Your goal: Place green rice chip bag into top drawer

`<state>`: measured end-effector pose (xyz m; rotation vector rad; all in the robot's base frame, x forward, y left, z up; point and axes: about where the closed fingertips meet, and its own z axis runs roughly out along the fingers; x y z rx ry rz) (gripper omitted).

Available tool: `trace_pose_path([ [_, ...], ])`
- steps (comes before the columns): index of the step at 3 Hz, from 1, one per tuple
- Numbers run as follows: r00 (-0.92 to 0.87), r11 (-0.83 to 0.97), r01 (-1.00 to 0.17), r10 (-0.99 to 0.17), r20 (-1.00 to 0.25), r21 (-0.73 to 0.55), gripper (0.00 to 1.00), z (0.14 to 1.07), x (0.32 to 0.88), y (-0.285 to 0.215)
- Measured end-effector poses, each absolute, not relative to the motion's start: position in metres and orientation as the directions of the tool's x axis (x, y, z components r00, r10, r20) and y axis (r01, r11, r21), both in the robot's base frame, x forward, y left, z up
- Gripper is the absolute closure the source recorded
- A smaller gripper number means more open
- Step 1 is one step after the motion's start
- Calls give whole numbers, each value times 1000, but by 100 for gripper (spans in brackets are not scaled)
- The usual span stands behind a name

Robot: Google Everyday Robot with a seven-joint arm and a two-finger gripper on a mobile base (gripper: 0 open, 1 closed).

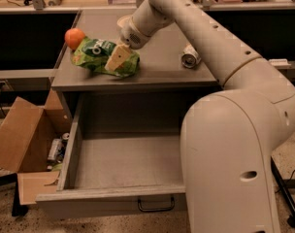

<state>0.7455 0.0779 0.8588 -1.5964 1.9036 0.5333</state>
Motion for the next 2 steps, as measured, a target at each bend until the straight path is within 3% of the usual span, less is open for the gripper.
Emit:
trace_pose_path([
  [2, -79, 188, -978, -727, -682, -87, 90, 869, 735, 75],
])
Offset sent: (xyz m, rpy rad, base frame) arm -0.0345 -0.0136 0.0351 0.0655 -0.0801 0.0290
